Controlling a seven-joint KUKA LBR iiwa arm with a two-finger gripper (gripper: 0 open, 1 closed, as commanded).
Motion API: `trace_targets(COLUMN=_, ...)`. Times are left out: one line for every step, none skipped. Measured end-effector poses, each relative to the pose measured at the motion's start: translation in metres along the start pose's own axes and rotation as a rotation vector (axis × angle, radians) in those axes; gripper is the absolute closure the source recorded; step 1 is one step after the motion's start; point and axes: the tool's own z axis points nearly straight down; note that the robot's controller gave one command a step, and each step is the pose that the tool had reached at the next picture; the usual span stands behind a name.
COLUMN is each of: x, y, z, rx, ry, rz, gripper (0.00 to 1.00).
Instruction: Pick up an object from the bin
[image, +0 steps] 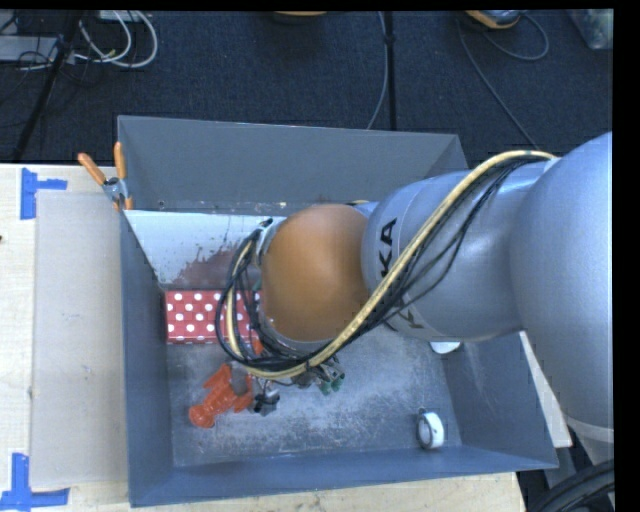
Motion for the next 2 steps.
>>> trace_targets(x=0.0004, y=0.0004, z=-0.0073, rx=-0.001, ry=0.002, rz=0.001, gripper=1.00)
trace_targets(x=0.0005, y=0.0006, z=-0.0166, rx=-0.001, ry=0.002, rz=0.001, gripper=1.00)
